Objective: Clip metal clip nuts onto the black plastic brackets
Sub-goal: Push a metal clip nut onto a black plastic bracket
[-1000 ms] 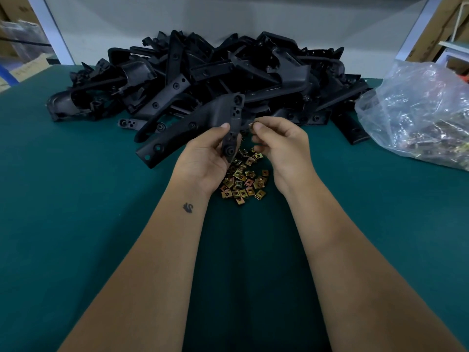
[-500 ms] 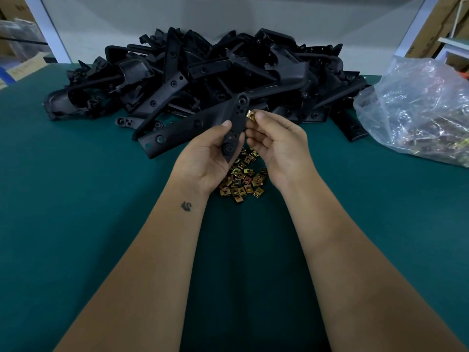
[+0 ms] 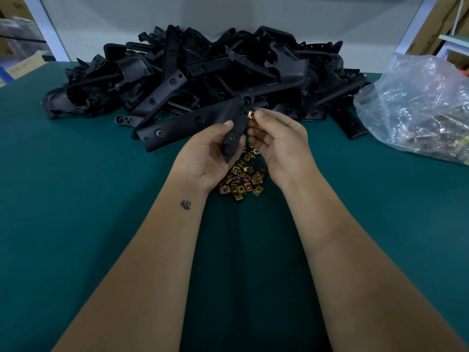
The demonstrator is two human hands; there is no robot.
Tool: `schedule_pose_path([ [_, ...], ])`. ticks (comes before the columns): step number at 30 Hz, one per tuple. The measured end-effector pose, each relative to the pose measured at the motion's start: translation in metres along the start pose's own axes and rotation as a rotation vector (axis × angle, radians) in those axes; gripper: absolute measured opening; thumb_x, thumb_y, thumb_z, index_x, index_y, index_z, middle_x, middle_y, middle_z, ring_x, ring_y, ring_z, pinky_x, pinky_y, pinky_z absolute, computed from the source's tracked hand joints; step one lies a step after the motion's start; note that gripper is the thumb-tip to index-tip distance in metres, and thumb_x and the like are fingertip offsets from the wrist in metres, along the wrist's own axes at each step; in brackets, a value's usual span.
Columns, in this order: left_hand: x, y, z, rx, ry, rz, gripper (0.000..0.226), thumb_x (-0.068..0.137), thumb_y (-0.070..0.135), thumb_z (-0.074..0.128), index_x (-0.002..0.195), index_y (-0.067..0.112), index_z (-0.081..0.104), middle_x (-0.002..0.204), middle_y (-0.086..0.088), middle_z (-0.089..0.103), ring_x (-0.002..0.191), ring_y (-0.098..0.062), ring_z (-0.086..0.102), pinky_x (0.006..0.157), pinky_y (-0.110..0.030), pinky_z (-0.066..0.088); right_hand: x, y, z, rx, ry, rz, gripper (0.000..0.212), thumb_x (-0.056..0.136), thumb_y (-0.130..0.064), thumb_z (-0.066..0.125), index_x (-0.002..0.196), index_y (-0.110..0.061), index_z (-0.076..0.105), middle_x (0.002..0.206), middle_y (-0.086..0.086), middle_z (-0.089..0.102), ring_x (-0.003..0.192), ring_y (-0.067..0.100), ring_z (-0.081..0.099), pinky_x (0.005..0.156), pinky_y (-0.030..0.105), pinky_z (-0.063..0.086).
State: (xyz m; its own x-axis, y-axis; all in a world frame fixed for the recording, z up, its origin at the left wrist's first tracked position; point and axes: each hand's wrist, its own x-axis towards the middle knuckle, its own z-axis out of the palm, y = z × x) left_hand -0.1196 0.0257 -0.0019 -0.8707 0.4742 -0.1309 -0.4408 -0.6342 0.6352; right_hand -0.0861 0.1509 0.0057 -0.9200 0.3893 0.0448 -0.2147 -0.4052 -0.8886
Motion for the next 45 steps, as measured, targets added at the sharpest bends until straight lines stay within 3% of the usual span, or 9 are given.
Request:
schedule_pose_path([
  [8,0.001,0.0,0.001,0.002,0.01,0.03,0.012,0.096,0.015,0.061,0.094,0.006,0.068,0.084,-0.005,0.075,0.074,-0.013,0.071,0.072,-0.023,0.058,-0.001,0.001,0.002,-0.004,-0.101,0.017,0.01,0.089,-0.001,0.064,0.09,-0.009,0.072,0.079,0.005,0.071,0.067,0.012,0.062,0.068,0.024,0.055],
  [15,0.002,0.0,0.001,0.062,0.0,0.052,0.014,0.093,0.013,0.063,0.106,0.008,0.065,0.092,-0.003,0.073,0.079,-0.012,0.071,0.066,-0.023,0.058,-0.002,0.001,0.001,-0.021,-0.123,0.033,0.011,0.09,-0.003,0.064,0.088,-0.01,0.072,0.082,0.004,0.071,0.073,0.013,0.062,0.072,0.026,0.054],
  [21,0.0,0.0,0.0,0.132,-0.085,0.161,0.017,0.097,0.007,0.056,0.111,0.014,0.063,0.1,-0.001,0.074,0.092,-0.013,0.071,0.075,-0.025,0.058,-0.004,0.001,0.002,-0.037,-0.143,-0.002,0.013,0.092,-0.003,0.062,0.085,-0.011,0.07,0.08,-0.001,0.073,0.076,0.01,0.067,0.075,0.027,0.055],
  [26,0.0,0.001,0.001,0.119,-0.08,0.151,0.013,0.097,0.007,0.055,0.103,0.014,0.065,0.092,0.0,0.076,0.085,-0.011,0.072,0.071,-0.023,0.057,-0.005,0.003,0.005,-0.075,-0.114,-0.024,0.01,0.092,-0.004,0.063,0.086,-0.01,0.069,0.085,0.003,0.071,0.079,0.012,0.065,0.082,0.031,0.053],
  [35,0.001,0.0,0.0,0.072,-0.036,0.065,0.01,0.094,0.014,0.061,0.102,0.015,0.067,0.092,0.001,0.076,0.082,-0.01,0.073,0.068,-0.022,0.058,-0.005,0.006,0.01,-0.094,-0.081,-0.04,0.01,0.091,-0.005,0.064,0.084,-0.01,0.068,0.08,0.002,0.069,0.075,0.011,0.063,0.074,0.027,0.051],
  [41,0.002,-0.001,0.001,0.115,0.007,0.064,0.009,0.094,0.01,0.061,0.098,0.015,0.068,0.086,0.001,0.077,0.076,-0.01,0.074,0.065,-0.023,0.057,-0.006,0.008,0.012,-0.181,-0.055,-0.039,0.007,0.09,-0.009,0.067,0.084,-0.012,0.07,0.086,0.003,0.068,0.087,0.015,0.061,0.091,0.037,0.048],
  [45,0.001,-0.001,0.001,0.116,0.017,0.072,0.01,0.095,0.009,0.061,0.101,0.014,0.067,0.086,0.0,0.077,0.078,-0.011,0.074,0.066,-0.023,0.058,-0.007,0.008,0.012,-0.229,-0.055,-0.056,0.008,0.091,-0.01,0.067,0.084,-0.012,0.071,0.085,0.002,0.069,0.085,0.014,0.062,0.089,0.037,0.05],
])
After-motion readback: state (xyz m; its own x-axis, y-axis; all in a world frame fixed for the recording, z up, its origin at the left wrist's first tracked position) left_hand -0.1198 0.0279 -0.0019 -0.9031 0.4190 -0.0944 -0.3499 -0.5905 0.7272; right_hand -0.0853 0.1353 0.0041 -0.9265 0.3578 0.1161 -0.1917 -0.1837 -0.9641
